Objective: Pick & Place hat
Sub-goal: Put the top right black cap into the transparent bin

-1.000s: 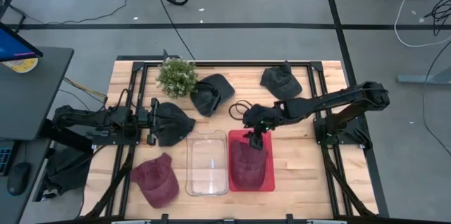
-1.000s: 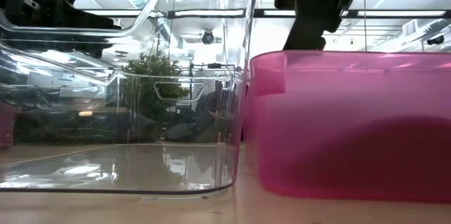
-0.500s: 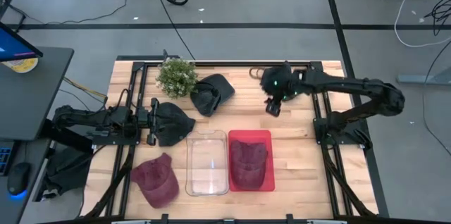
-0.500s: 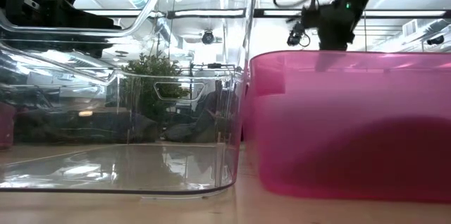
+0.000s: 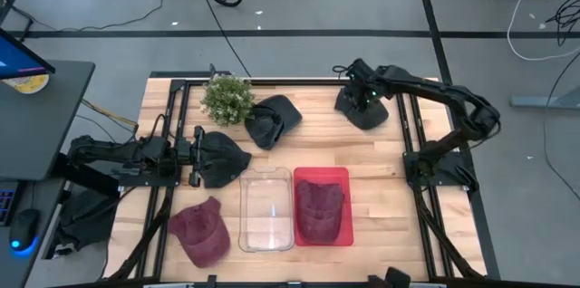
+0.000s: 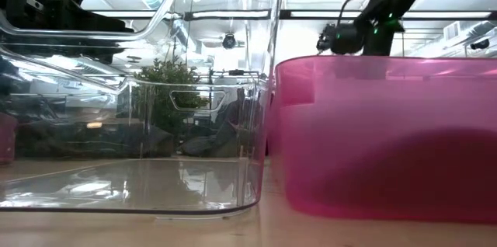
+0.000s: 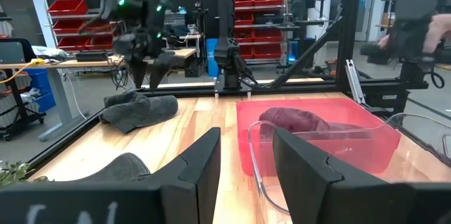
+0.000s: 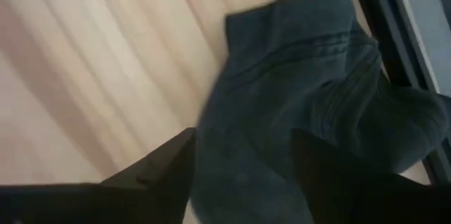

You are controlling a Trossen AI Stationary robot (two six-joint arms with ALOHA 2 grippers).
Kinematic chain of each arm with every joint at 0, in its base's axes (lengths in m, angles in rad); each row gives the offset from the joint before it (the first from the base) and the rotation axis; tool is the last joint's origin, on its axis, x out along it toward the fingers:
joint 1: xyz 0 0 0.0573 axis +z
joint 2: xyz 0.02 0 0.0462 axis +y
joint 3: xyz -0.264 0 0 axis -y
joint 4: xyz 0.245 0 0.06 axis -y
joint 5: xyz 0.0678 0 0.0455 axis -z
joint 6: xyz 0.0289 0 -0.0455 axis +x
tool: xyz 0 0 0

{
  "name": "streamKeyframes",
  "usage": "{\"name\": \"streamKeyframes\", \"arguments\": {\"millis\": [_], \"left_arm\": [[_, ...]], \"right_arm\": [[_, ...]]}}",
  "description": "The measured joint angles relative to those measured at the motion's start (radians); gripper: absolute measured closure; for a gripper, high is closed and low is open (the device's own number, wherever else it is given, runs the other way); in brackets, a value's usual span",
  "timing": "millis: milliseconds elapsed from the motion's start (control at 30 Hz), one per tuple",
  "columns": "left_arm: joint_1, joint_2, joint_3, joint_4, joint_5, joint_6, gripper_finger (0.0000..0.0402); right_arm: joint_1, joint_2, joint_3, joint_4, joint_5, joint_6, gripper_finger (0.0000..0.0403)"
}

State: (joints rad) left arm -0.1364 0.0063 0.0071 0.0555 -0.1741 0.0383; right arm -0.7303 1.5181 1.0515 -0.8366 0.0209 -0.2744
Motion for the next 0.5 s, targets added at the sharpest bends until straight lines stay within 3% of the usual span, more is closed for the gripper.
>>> {"name": "streamKeyframes", "arguments": {"millis": [167, 333, 433, 500], "left_arm": [[0.000, 0.000, 0.000, 0.000, 0.000, 0.000, 0.0266], [0.000, 0.000, 0.000, 0.000, 0.000, 0.000, 0.0266], [0.000, 0.000, 0.000, 0.000, 0.000, 0.000, 0.0266], [0.000, 0.000, 0.000, 0.000, 0.000, 0.000, 0.0266]], "right_arm": [[-0.050, 0.102, 0.000, 0.024, 0.047, -0.049, 0.0137], [-0.078, 0.182, 0.000, 0.061, 0.049, -0.079, 0.0149], [-0.078, 0.191, 0.000, 0.064, 0.037, -0.069, 0.0210], [-0.077, 0.187, 0.000, 0.063, 0.030, -0.038, 0.0291]]}}
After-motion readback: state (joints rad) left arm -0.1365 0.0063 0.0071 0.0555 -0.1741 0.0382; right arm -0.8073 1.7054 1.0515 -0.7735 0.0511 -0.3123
